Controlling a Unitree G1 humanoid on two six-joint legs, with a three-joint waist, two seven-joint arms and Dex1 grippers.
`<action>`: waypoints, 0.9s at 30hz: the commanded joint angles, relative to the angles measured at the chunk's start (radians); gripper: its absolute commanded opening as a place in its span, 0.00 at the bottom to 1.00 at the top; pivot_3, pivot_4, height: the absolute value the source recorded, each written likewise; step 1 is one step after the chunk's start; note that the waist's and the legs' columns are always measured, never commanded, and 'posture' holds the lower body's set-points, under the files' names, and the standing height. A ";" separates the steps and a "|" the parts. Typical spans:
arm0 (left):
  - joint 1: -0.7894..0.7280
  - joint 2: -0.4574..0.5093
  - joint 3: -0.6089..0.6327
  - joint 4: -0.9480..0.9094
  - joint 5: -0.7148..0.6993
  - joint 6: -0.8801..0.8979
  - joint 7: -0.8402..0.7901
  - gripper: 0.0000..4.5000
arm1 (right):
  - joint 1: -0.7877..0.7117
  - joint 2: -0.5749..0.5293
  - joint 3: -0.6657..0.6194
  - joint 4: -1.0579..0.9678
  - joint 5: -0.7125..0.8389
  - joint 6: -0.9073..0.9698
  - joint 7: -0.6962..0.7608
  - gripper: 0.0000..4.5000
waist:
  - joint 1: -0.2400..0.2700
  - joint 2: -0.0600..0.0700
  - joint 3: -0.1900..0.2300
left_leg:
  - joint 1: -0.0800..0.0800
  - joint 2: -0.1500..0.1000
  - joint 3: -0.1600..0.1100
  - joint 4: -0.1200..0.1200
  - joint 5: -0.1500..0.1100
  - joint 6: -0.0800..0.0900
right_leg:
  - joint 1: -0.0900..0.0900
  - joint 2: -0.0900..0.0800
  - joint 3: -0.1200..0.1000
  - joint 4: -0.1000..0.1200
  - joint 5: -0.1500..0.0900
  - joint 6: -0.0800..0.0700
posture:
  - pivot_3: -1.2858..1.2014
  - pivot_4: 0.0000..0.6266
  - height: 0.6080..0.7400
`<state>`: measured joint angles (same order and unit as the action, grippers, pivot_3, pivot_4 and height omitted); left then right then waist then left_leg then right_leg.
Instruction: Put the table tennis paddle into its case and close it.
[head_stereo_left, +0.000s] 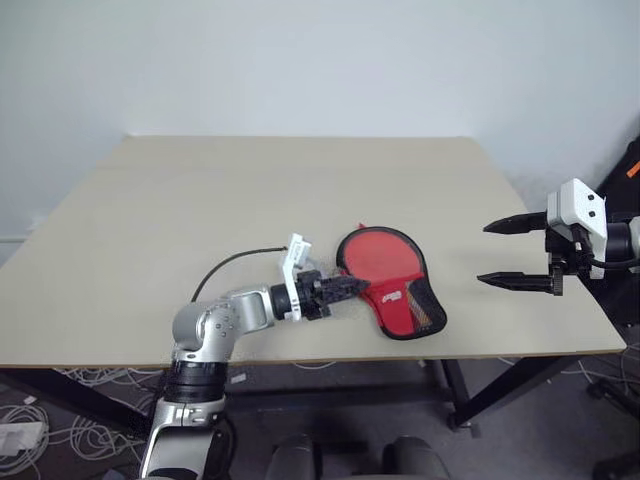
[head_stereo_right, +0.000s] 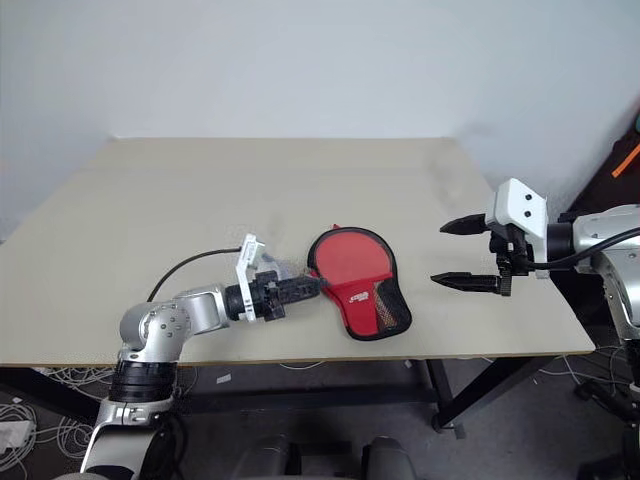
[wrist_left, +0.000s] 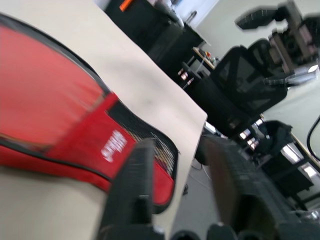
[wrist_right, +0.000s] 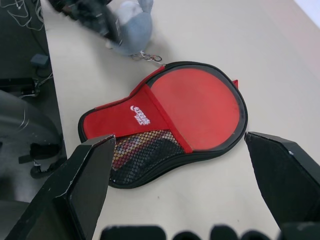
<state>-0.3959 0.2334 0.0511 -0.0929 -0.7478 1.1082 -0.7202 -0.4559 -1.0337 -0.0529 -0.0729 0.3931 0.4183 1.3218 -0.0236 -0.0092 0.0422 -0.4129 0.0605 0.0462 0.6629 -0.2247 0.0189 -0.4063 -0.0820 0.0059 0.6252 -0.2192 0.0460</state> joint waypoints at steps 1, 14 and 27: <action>-0.002 -0.014 -0.010 -0.061 -0.032 0.023 0.037 0.67 | 0.004 0.007 -0.026 -0.040 0.024 0.007 -0.013 1.00 | 0.000 0.000 0.000 | 0.000 0.000 0.000 0.000 0.000 0.000 | 0.000 0.000 0.000 0.000 0.000 0.000 | 0.52 0.00 1.00; -0.003 -0.066 0.027 -0.020 -0.094 0.210 0.163 0.81 | 0.036 0.017 -0.036 -0.084 0.042 0.032 -0.039 1.00 | 0.001 0.000 0.000 | 0.000 0.000 0.000 0.000 0.000 0.000 | 0.000 0.000 0.000 0.000 0.000 0.000 | 0.52 0.00 1.00; 0.027 -0.096 -0.007 0.078 -0.055 0.245 0.185 0.81 | 0.059 0.012 -0.051 -0.137 0.072 0.073 -0.066 1.00 | 0.001 0.000 0.000 | 0.000 0.000 0.000 0.000 0.000 0.000 | 0.000 0.000 0.000 0.000 0.000 0.000 | 0.52 0.00 1.00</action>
<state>-0.3620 0.1405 0.0493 -0.0180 -0.8009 1.3663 -0.5265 -0.3856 -1.0151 -0.0619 -0.1814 0.4424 0.4851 1.2649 -0.0224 -0.0092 0.0421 -0.4127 0.0603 0.0459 0.6629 -0.2247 0.0190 -0.4063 -0.0820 0.0059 0.6252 -0.2194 0.0455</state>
